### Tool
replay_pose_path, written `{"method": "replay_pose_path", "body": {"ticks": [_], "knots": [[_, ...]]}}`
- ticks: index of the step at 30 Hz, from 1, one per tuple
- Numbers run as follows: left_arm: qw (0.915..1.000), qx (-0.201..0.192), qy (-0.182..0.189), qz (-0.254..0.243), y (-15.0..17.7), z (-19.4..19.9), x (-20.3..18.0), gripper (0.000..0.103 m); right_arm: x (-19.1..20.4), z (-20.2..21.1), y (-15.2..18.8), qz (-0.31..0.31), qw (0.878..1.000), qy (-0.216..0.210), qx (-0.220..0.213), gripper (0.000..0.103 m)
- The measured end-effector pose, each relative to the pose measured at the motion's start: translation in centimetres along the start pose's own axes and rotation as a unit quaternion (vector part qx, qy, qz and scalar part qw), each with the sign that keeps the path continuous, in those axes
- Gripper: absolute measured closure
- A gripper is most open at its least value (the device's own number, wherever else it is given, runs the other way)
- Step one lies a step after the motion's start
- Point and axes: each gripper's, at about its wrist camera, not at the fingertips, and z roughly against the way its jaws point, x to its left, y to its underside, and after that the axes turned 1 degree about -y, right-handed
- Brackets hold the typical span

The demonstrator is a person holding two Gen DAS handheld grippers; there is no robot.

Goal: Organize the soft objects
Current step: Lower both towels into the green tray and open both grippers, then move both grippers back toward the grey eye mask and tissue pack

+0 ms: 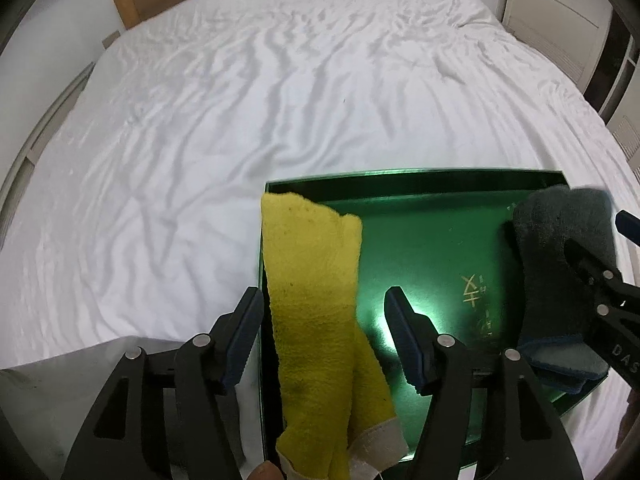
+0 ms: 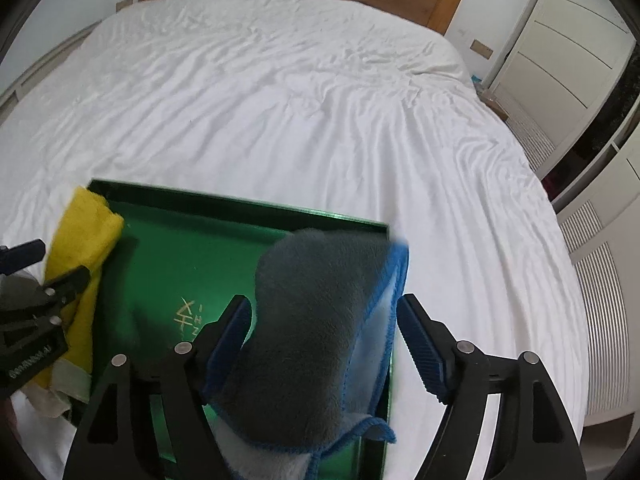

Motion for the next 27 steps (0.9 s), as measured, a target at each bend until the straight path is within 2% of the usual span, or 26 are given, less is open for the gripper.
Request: {"method": "replay_pose_path", "body": {"ticks": [5,7,14,24,26,27], "knots": [[0.9998,-0.019,0.001,-0.007,0.0,1.9,-0.7,0.046,-0.6,2.6,0.2,-0.009,1.000,-0.004,-0.022,0.026],[0.9994,-0.029,0.002,-0.016,0.0,2.9,-1.1,0.042,-0.8,3.9,0.4,-0.014,0.999,-0.004,-0.032,0.025],[0.9974,-0.051,0.041,-0.030,1.5,6.8,-2.4,0.040,-1.0,8.4,2.0,-0.016,0.998,0.018,-0.057,0.025],[0.9893,-0.088,0.111,-0.035,6.9,14.6,-1.5,0.040,0.8,16.3,5.3,-0.005,0.995,0.057,-0.077,0.025],[0.9869,-0.102,0.120,-0.038,8.2,16.6,-0.6,0.036,1.3,18.1,6.3,-0.006,0.995,0.059,-0.083,0.025],[0.9851,-0.112,0.125,-0.037,8.9,17.9,0.0,0.029,1.7,19.2,6.9,-0.007,0.994,0.060,-0.087,0.025]]}}
